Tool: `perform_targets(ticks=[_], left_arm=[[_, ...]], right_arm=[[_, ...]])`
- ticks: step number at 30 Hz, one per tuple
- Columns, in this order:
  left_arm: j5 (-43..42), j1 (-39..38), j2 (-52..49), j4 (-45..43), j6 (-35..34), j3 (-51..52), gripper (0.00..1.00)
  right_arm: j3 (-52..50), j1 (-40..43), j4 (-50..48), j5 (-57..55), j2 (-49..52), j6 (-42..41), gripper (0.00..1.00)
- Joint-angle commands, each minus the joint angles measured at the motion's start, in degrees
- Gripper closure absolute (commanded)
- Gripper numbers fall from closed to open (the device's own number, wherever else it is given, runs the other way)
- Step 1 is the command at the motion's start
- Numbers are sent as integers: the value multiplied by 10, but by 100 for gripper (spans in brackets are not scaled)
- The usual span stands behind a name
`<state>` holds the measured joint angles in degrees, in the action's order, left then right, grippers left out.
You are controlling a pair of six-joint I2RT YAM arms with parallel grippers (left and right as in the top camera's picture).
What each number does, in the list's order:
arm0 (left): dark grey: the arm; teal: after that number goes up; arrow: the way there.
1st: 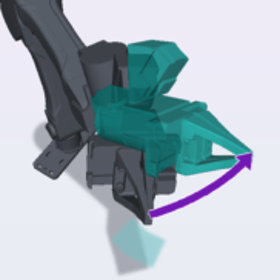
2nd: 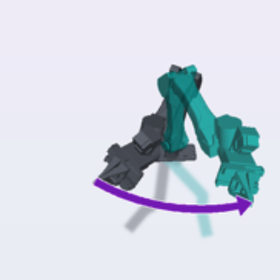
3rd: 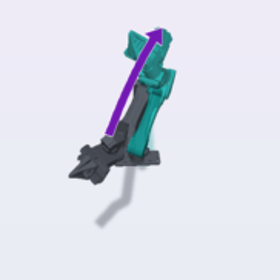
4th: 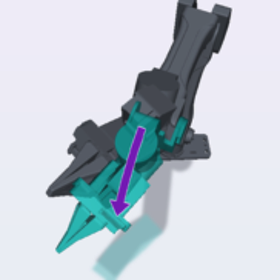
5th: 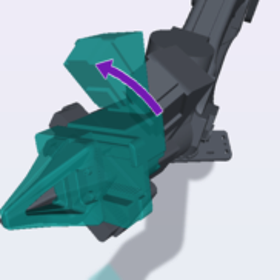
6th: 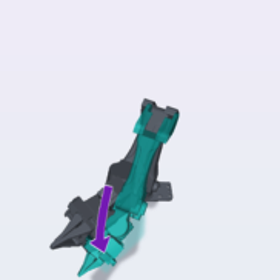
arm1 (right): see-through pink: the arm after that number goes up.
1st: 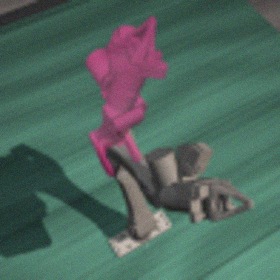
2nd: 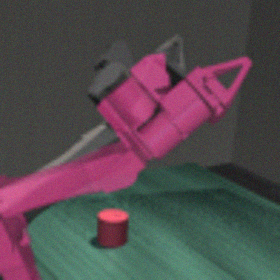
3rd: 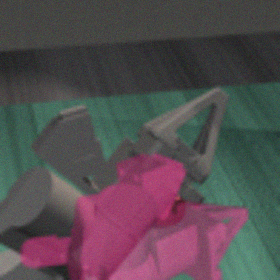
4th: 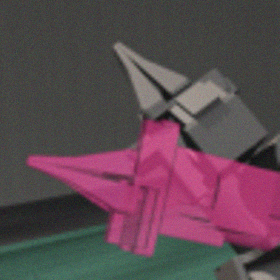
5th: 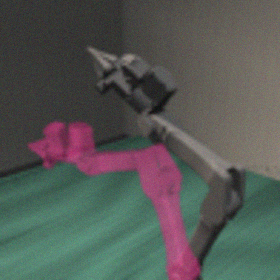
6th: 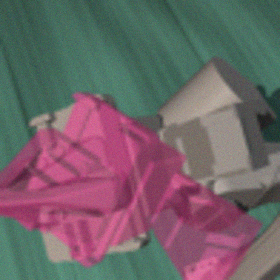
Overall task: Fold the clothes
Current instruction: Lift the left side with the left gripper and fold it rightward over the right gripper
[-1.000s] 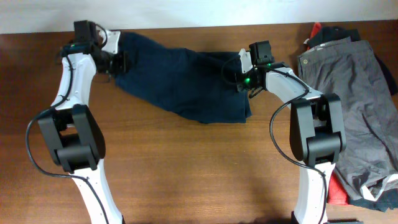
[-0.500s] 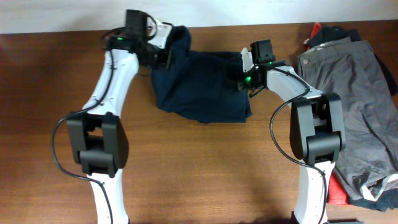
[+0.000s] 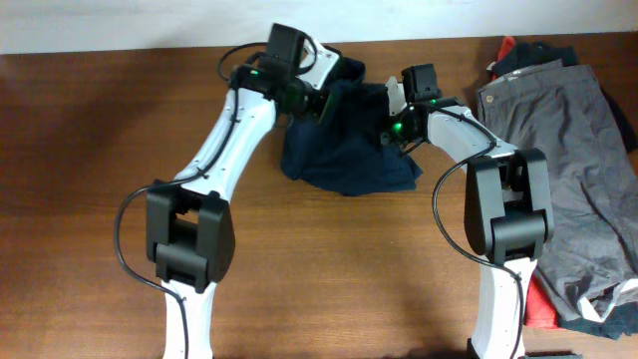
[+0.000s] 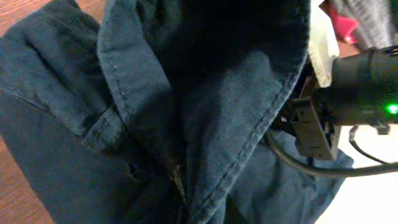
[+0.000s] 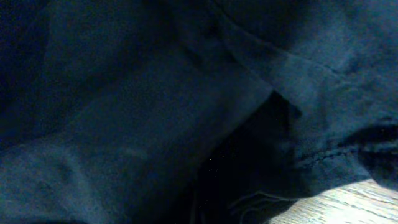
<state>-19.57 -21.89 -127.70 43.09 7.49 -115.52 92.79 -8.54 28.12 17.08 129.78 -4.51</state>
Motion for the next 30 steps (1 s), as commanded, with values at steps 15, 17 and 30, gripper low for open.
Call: perform_targets(ticks=[15, 17, 30], left_arm=[[211, 116, 59, 170, 21, -146, 100], [217, 125, 59, 183, 27, -158, 99], [250, 119, 59, 209, 40, -170, 99]], right_arm=[[-25, -23, 27, 29, 56, -27, 96], [-25, -29, 28, 29, 56, -40, 96], [-25, -57, 29, 33, 56, -68, 96]])
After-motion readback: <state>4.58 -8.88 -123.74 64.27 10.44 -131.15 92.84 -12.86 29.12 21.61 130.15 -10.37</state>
